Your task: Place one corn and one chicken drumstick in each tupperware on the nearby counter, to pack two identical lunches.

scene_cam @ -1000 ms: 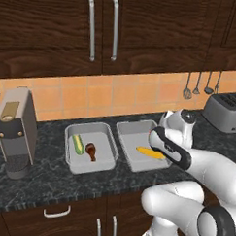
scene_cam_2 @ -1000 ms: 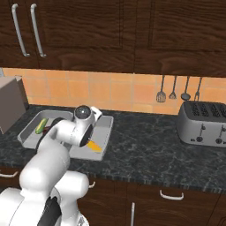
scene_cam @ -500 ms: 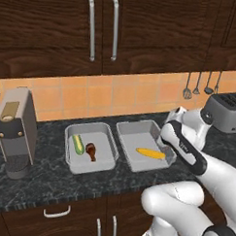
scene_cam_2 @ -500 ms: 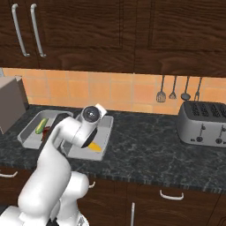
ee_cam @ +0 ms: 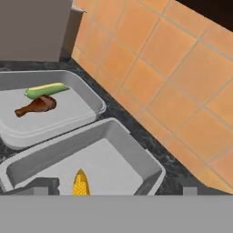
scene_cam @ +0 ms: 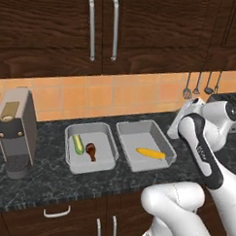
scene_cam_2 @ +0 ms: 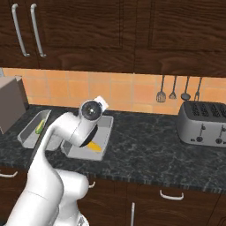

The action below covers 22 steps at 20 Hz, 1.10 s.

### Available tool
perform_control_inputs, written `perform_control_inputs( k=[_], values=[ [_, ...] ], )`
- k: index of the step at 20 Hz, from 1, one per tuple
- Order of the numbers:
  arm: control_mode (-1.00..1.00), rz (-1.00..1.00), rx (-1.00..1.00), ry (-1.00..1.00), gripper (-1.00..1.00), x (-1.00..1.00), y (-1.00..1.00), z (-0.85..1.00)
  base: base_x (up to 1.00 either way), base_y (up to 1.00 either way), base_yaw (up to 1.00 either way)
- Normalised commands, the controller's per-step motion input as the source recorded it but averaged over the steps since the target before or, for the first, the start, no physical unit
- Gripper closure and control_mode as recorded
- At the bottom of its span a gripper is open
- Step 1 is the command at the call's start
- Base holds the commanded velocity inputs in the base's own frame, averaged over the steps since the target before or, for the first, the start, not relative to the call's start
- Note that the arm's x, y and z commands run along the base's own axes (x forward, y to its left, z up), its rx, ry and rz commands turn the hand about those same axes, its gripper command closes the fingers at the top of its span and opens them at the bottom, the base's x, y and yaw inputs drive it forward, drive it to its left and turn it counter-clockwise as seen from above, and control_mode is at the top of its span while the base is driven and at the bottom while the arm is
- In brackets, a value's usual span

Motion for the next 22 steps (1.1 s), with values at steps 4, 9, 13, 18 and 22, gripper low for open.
perform_control_inputs(
  k=[4, 9, 13, 18, 22],
  values=[
    [-1.0, -0.17, 0.15, 0.02, -1.0, -0.68, -0.21, 0.99, 0.0, 0.0, 0.0],
    [-1.0, -0.13, 0.19, 0.07, -1.0, -0.76, -0.32, 0.91, 0.0, 0.0, 0.0],
    [-1.0, -0.18, 0.21, 0.07, -1.0, -0.94, -0.3, 0.73, 0.0, 0.0, 0.0],
    [1.0, -0.04, 0.03, 0.0, -1.0, -0.2, -0.02, 0.08, -0.79, -0.14, -0.18],
    [1.0, 0.0, 0.0, 0.0, -1.0, 0.0, 0.0, 0.0, -0.93, -0.8, -0.2]
  ],
)
